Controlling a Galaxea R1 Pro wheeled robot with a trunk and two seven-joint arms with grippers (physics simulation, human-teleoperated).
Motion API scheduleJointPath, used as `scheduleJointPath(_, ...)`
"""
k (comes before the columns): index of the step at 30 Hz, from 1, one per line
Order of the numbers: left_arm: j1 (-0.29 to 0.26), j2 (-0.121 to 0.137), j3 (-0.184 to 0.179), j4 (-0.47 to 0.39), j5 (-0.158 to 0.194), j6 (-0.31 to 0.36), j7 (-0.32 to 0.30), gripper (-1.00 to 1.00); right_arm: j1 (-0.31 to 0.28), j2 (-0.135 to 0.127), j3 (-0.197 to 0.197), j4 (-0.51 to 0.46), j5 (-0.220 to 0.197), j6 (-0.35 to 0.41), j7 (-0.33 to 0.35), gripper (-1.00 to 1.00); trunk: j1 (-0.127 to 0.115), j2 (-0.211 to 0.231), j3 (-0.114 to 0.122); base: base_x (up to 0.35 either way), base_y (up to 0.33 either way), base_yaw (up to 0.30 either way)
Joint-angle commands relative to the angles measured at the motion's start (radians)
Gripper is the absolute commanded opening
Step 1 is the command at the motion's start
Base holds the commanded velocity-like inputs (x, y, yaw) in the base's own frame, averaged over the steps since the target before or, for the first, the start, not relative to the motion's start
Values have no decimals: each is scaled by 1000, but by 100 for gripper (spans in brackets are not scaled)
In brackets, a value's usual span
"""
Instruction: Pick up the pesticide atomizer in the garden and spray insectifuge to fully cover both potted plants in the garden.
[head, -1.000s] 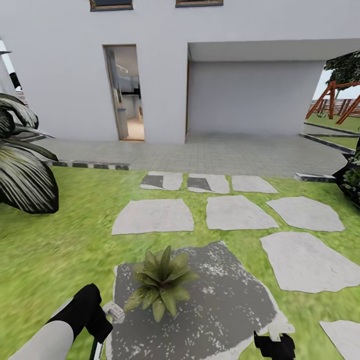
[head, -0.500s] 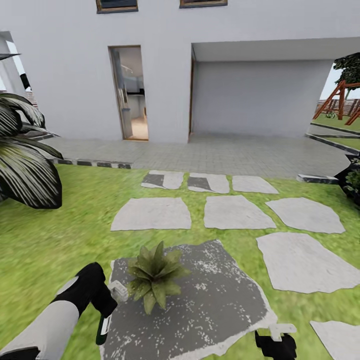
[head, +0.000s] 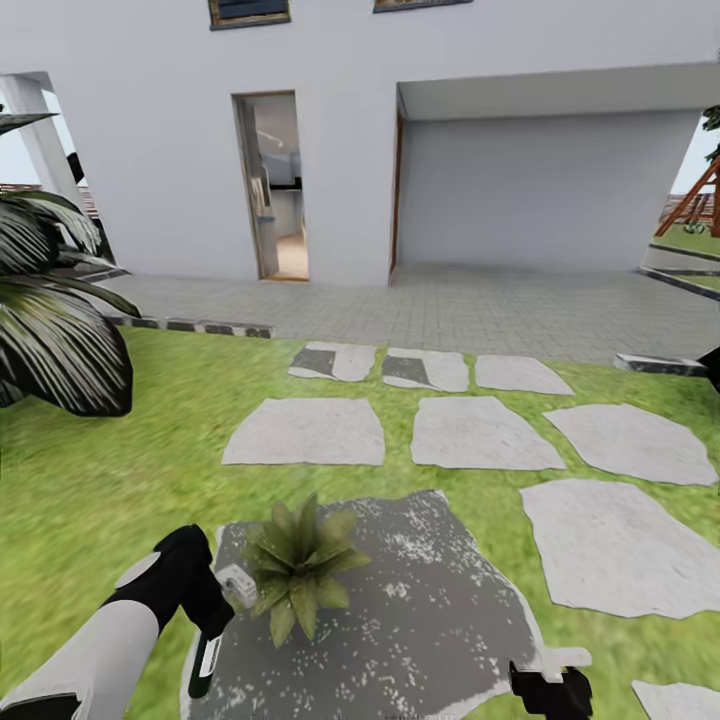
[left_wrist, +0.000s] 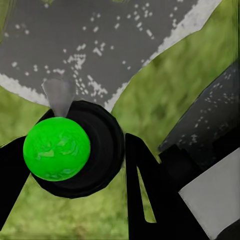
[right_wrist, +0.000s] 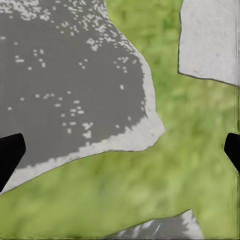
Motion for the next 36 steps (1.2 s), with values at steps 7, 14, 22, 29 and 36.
scheduleJointPath(7,-1,-1,-20,-1,-3,7,-8,-100,-1,0,-7,3,11,-5,-3,100,-1,0,-1,-56,-42,99)
scheduleJointPath(14,12,2,-16,15,-2,8,-8,-100,-1,0,-7,3,12,-5,-3,100,-1,0,-1,-1,-1,272)
scheduleJointPath(22,16,1,-17,18,-1,7,0,-100,-1,-2,-7,3,13,-5,-1,100,-1,0,-1,104,-201,76)
scheduleJointPath(29,21,4,-20,70,-6,6,4,-100,-1,-9,-7,3,13,-4,-2,100,-1,0,-1,-3,-246,0)
scheduleJointPath(36,26,5,-19,75,-6,6,7,-100,-1,-8,-7,3,12,-4,-3,100,-1,0,-3,-70,-71,95)
